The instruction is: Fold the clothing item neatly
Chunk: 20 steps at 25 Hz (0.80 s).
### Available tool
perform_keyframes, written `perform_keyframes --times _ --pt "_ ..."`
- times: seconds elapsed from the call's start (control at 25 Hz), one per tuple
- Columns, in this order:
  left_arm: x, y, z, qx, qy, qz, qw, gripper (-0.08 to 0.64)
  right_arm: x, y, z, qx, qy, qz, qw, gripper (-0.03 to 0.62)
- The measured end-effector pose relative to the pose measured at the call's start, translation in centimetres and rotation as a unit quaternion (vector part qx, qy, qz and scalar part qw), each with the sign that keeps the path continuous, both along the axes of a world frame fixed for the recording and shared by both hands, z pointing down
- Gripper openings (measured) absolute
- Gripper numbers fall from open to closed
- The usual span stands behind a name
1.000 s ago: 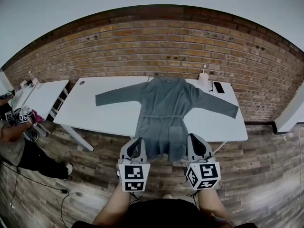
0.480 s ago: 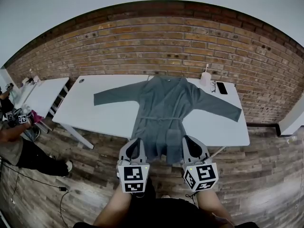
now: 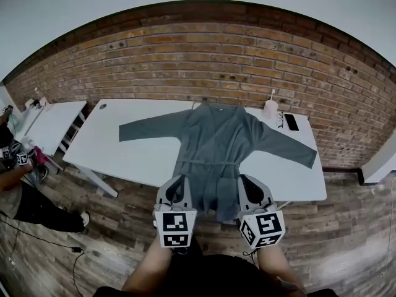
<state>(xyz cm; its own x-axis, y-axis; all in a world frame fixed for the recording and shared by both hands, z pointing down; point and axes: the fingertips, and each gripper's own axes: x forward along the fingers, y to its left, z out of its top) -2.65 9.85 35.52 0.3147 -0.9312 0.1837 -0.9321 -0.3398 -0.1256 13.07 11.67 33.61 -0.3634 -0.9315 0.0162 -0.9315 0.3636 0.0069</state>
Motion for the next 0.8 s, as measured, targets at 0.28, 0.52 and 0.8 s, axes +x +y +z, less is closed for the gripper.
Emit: perform_keyframes --times 0.28,0.52,0.8 --pt "-1.3 -5.2 0.8 -0.009 0.017 0.006 0.9998 -0.005 -2.7 -4.4 1.7 -0.008 0.014 -0.023 1.0 0.002" --pt "-2.0 -11.7 0.7 -0.029 0.023 0.026 0.999 -0.005 -3.3 -10.2 0.9 -0.014 0.007 -0.001 1.0 0.002" --pt "-2.9 -19.5 0.9 -0.039 0.024 0.07 0.9965 -0.005 -4.9 -17.1 0.8 -0.026 0.018 0.036 0.999 0.002"
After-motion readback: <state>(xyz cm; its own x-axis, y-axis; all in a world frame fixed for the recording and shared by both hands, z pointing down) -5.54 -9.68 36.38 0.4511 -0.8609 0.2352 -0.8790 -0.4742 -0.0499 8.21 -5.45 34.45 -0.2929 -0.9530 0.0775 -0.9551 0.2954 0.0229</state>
